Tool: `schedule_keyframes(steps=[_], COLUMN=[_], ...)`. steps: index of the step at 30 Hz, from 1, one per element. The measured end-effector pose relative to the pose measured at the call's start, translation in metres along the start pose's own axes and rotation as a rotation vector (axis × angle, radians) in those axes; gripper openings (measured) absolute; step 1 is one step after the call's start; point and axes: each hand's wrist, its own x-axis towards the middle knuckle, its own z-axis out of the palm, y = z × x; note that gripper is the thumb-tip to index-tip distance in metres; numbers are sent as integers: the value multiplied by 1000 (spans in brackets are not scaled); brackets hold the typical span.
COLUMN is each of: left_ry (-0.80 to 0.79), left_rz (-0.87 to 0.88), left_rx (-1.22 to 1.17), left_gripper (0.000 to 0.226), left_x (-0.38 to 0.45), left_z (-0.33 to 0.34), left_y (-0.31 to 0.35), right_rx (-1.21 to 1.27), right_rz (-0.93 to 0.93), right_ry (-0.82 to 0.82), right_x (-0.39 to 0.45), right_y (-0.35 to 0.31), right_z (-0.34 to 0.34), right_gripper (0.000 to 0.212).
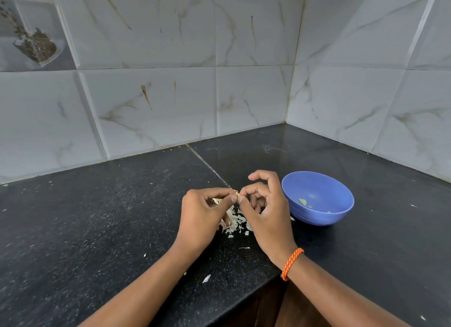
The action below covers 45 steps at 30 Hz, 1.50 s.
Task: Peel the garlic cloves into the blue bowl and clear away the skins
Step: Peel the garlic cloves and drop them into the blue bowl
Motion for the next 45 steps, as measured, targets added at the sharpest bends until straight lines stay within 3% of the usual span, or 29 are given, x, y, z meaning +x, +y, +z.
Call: schedule_keyframes(steps=[7,17,27,33,40,45], left_ry=[-89,-43,-26,0,9,21], left_rz=[-93,-192,-203,-199,-164,-173], left_rx=[-206,-333,-360,-389,-342,-355], left_gripper=[13,14,16,17,13,11], left_x=[1,3,4,5,4,5], left_z=[-6,-5,-5,-6,-6,-6], left_y=[3,1,-3,-4,-7,-8], right_rx=[48,11,-46,-51,-19,5], right_rz=[14,82,96,121,136,157], right_ry=[-22,-23,-78,-140,-113,-127], right_x=[-1,0,1,1,2,3], right_y=[-4,1,5,8,4,9], right_z=[1,0,-1,1,0,0], right_gripper=[37,34,10,18,52,64])
